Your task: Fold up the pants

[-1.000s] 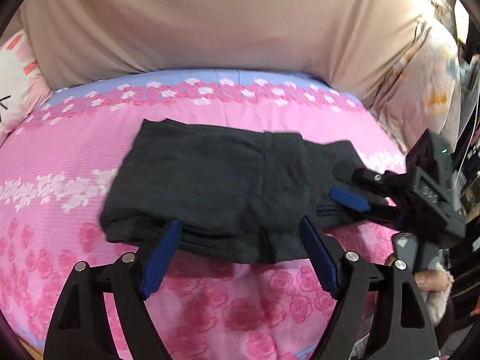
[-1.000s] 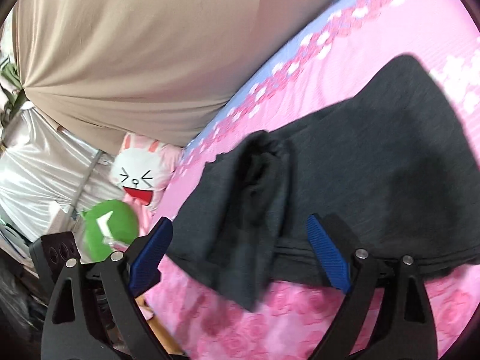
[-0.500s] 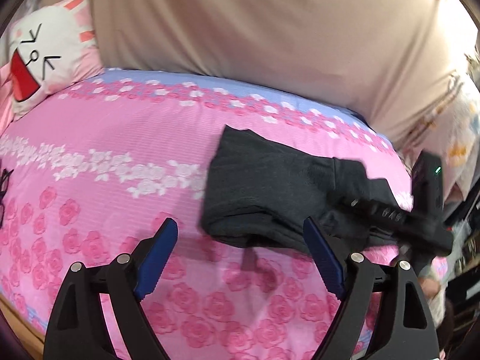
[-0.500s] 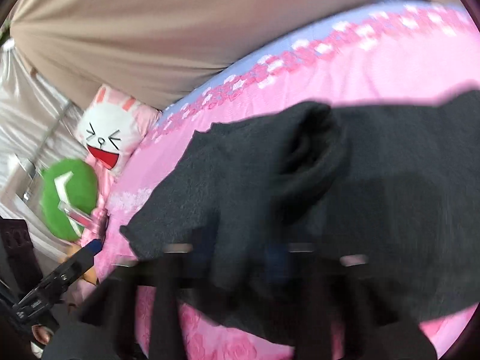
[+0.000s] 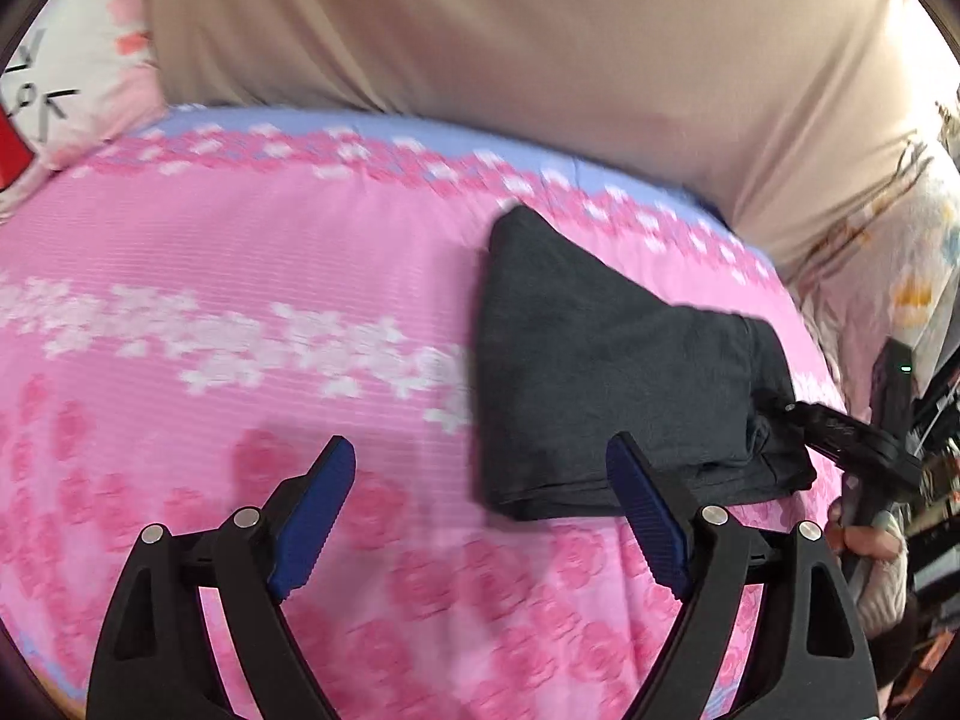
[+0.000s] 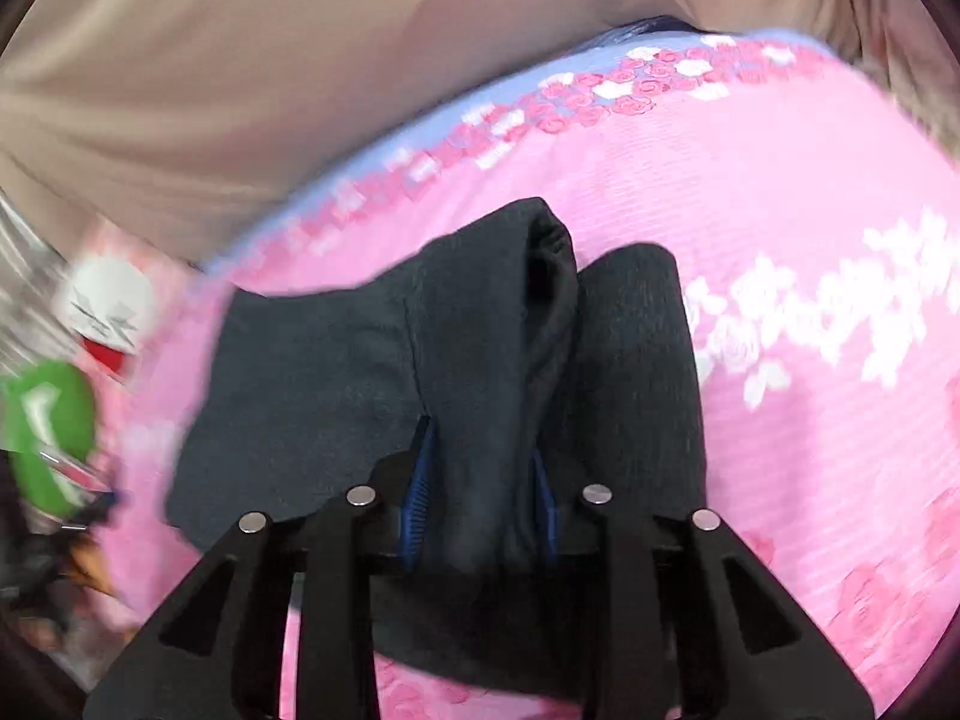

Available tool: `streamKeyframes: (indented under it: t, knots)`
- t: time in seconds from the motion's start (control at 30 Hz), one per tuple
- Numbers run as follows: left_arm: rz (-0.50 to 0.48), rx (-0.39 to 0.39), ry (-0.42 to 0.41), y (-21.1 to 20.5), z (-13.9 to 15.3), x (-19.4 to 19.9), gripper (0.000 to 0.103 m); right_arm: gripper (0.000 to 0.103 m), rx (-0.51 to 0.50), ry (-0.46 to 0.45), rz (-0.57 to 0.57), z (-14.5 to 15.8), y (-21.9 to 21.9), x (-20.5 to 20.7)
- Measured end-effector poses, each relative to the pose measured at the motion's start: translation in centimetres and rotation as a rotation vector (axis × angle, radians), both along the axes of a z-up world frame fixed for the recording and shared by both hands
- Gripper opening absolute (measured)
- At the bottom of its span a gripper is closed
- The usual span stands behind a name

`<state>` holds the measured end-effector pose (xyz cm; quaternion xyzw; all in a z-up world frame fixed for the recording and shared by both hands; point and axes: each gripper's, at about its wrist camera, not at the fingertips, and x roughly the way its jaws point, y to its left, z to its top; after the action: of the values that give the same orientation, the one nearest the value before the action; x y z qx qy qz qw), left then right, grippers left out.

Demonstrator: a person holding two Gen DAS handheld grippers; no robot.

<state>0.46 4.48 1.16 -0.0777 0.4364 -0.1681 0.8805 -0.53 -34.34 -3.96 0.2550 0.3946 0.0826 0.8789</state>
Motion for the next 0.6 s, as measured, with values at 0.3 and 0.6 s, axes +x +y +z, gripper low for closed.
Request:
streamKeyframes:
  t: [0.3, 0.6]
  knots:
    - [0.017, -0.091, 0.144, -3.2, -2.7, 5.0, 0.083, 0.019, 0.020, -0.052, 0.066, 1.0, 1.1, 0.8]
    - [-0.004, -0.094, 0.181, -4.6, -3.7, 5.7, 0.087, 0.036, 0.032, -0.016, -0.017, -0.9, -3.3, -1.6]
